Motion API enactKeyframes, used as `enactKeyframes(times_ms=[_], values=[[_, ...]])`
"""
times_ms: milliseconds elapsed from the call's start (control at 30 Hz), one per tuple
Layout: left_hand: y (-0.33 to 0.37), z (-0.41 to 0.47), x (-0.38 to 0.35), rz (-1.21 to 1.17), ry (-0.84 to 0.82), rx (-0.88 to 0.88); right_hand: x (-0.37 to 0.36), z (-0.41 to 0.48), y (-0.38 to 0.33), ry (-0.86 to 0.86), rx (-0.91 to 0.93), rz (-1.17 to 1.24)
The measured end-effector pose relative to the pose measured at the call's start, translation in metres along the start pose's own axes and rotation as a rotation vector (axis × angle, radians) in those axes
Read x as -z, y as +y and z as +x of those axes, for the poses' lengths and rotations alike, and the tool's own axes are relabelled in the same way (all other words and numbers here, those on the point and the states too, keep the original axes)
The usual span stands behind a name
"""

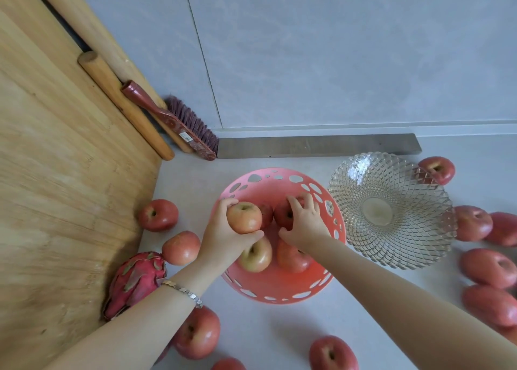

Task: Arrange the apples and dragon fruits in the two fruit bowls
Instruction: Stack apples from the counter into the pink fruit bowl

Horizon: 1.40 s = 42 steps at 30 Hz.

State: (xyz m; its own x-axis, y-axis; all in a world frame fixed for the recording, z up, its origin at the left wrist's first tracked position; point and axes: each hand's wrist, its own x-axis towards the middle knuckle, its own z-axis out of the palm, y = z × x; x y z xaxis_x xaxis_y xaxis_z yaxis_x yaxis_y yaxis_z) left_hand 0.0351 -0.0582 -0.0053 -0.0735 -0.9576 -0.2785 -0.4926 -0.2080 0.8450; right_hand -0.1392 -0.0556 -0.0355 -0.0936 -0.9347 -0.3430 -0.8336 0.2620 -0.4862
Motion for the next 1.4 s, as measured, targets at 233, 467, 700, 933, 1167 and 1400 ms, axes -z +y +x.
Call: enactKeyframes(times_ms=[233,467,700,933,1167,1400], values=[[0.012,0.025,-0.011,0.166,0.014,-0.114,0.003,0.0,0.004,-0.084,-0.044,0.084],[0.039,0.068,-0.039,0.26,-0.068,-0.147,0.027,0.005,0.011,-0.029,-0.074,0.225],[0.022,0.063,-0.051,0.729,-0.179,-0.352,0.02,-0.001,0.02,-0.102,-0.039,0.183],[0.026,0.056,-0.049,1.008,-0.131,-0.375,0.03,-0.016,0.019,-0.084,-0.013,0.148],[0.023,-0.022,-0.019,0.724,-0.055,-0.609,0.07,-0.119,0.021,-0.332,0.166,-0.016],[-0.022,-0.038,-0.002,0.625,0.15,-0.172,0.003,-0.151,0.055,-0.697,0.081,-0.521]])
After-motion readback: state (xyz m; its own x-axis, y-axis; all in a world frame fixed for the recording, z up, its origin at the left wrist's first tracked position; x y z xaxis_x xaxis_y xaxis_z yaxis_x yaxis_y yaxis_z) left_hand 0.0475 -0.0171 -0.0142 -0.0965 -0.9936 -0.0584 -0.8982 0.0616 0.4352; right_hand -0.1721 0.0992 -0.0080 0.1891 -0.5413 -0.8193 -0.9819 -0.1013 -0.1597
